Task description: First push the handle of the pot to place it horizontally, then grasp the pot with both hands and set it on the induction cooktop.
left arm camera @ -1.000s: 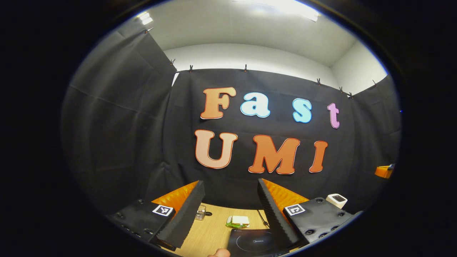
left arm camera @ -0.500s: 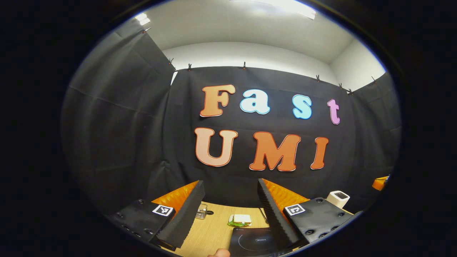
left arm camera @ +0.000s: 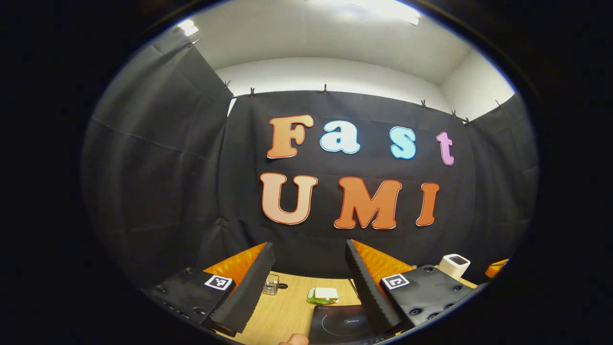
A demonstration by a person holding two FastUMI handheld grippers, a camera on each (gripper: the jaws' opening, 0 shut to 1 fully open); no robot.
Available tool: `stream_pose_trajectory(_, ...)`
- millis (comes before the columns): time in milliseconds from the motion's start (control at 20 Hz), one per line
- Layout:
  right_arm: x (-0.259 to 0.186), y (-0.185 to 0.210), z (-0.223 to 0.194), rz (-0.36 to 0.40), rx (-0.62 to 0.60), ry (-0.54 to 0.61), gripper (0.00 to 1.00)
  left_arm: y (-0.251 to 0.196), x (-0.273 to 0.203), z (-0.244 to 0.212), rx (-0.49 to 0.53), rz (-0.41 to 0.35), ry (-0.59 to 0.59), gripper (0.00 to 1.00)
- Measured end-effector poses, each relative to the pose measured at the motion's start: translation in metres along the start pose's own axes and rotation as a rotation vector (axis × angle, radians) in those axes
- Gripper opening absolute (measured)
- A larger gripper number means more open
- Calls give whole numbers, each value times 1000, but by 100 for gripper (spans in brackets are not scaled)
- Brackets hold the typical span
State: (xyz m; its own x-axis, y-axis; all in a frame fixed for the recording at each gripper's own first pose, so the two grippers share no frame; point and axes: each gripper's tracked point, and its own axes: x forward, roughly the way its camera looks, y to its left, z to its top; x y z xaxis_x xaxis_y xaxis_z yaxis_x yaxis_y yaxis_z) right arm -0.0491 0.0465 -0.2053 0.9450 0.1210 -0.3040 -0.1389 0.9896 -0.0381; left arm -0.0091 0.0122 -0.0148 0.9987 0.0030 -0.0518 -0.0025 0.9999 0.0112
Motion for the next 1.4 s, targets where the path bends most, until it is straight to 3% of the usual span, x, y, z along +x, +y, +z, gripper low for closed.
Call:
stream_pose_trajectory(950,0,36,-208,67,74,374,0,-3,-21,-4,33,-1,3,98)
stream_pose_trajectory(1200,-1,44,-248,85,73,461,0,-6,-19,-13,35,-1,20,98)
stream_pose_trajectory(1400,0,33,-271,57,62,513,0,-10,-14,-23,24,-6,38,98)
